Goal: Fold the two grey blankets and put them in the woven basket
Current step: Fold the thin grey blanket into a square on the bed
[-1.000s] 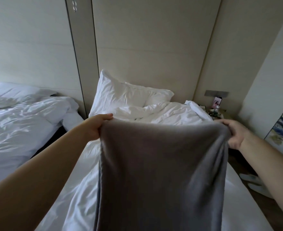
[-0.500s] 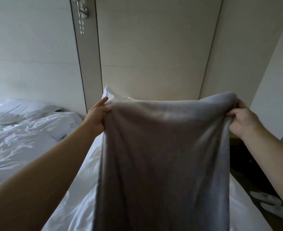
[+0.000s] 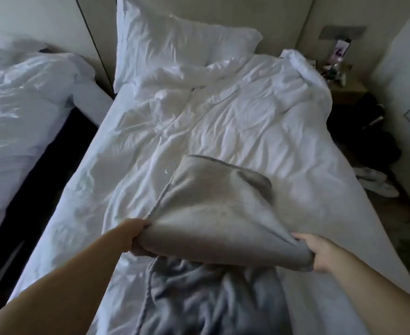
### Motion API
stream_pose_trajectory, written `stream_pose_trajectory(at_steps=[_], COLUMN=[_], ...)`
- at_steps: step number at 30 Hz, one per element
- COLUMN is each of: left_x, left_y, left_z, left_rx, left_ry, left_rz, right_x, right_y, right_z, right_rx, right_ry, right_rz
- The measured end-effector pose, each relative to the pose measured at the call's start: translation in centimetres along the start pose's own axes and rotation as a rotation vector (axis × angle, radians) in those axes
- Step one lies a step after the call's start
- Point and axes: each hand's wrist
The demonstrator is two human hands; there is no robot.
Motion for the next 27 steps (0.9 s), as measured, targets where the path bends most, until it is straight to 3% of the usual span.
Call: stream_pose_trajectory(at_steps=[2, 4, 9, 12, 14, 19, 23, 27], left_x=[5.6, 9.6, 12.6, 10.9, 8.7, -3.3, -19.7, -34.8], left_y=[1.7, 2.8, 4.5, 5.7, 6.2, 5.8, 3.2, -0.1], left_z=[-1.7, -2.8, -6.0, -6.6, -6.9, -8.1, -7.5, -4.9], left_rx=[0.002, 0.129, 0.224, 0.335, 0.353, 0.020, -0.022, -0.111], left_ry=[-0.070, -0.141, -0.215, -0.264, -0.206, 0.201, 0.475, 0.818], left_rz=[-0.321, -0.502, -0.262, -0.168, -0.198, -0.018, 0.366, 0.465], right_x=[-6.0, -10.5, -13.0, -11.1, -8.8, 4.0, 19.3, 33.5], right_y=[-1.1, -2.3, -2.7, -1.7, -0.7, 2.6, 6.3, 9.2], right_z=[-2.9, -4.9, -7.2, -8.1, -8.0, -7.5, -4.4, -0.9], right_rx=[-0.065, -0.064, 0.003, 0.009, 0.011, 0.060, 0.262, 0.316], right_ry=[0.188, 0.324, 0.324, 0.269, 0.232, -0.143, -0.481, -0.755], right_rz=[0.104, 0.157, -0.010, -0.095, -0.069, -0.317, -0.481, -0.577])
Point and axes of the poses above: each hand's wrist, its own z-axis away from the middle knuckle, its own y-axis out of the palm, x = y × z, and after that the axes turned 11 degrees about -z, right-handed
